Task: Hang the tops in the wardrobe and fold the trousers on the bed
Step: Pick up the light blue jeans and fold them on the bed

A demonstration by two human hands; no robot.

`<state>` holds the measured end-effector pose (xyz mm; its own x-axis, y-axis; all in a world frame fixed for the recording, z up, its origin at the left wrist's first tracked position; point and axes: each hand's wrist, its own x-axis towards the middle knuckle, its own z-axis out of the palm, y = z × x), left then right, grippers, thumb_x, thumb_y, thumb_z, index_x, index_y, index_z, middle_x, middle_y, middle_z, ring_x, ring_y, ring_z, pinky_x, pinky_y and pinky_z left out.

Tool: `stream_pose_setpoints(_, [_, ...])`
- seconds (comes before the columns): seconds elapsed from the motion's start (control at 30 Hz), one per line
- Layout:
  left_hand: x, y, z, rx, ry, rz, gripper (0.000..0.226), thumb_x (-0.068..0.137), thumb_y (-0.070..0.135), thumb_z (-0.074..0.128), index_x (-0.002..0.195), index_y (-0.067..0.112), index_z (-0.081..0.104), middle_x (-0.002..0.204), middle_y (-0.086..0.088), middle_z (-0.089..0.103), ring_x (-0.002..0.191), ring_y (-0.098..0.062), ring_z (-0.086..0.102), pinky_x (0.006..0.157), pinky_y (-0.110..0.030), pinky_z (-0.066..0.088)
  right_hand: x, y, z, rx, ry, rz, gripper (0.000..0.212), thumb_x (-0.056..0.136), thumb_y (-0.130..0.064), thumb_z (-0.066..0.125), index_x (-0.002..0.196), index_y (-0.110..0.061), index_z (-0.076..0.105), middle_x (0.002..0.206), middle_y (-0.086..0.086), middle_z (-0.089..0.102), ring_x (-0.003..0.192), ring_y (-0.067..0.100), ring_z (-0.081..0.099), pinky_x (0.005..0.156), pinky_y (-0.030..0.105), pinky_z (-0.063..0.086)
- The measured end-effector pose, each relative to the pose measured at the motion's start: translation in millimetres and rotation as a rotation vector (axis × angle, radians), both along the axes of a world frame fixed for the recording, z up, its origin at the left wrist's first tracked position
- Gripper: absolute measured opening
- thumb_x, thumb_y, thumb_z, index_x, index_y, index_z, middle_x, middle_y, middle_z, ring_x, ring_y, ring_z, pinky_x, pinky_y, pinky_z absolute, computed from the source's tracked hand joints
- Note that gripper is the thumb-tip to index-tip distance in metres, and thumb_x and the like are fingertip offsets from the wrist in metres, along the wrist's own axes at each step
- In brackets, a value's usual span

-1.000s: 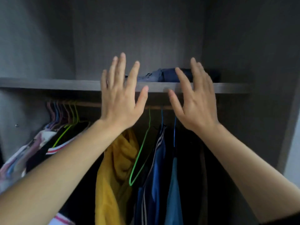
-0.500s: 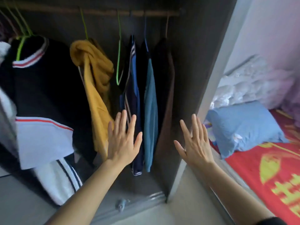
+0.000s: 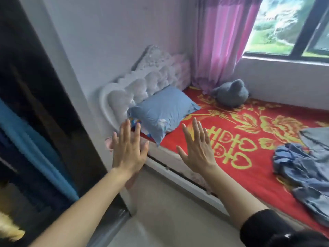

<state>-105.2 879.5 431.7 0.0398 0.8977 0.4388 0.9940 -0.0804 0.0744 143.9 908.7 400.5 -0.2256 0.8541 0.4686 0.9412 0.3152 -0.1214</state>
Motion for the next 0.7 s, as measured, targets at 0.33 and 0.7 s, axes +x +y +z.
stream_pose_setpoints(0.33, [352, 58, -38, -0.110, 0.065, -0.462, 0.078, 0.091, 0.058, 0.024, 0.157, 0.019, 0.011, 0.163, -0.018, -0.001, 0.150, -0.034, 0.002, 0.116, -0.060, 0.013, 339, -53, -43, -0.164, 0.019, -0.483, 0.091, 0.089, -0.055, 0.056, 0.158, -0.020, 0.007, 0.161, 0.021, 0.008, 0.145, 0.042, 0.020, 0.117, 0.058, 0.024])
stream_pose_setpoints(0.7, [533, 118, -110, -0.279, 0.233, -0.714, 0.076, 0.093, 0.052, 0.049, 0.155, 0.019, 0.019, 0.162, -0.015, 0.000, 0.150, -0.032, 0.000, 0.116, -0.060, 0.016, 504, -74, -111, -0.391, 0.158, -0.773, 0.101, 0.072, -0.042, 0.078, 0.152, -0.015, 0.023, 0.153, 0.027, 0.026, 0.133, 0.047, 0.041, 0.102, 0.062, 0.042])
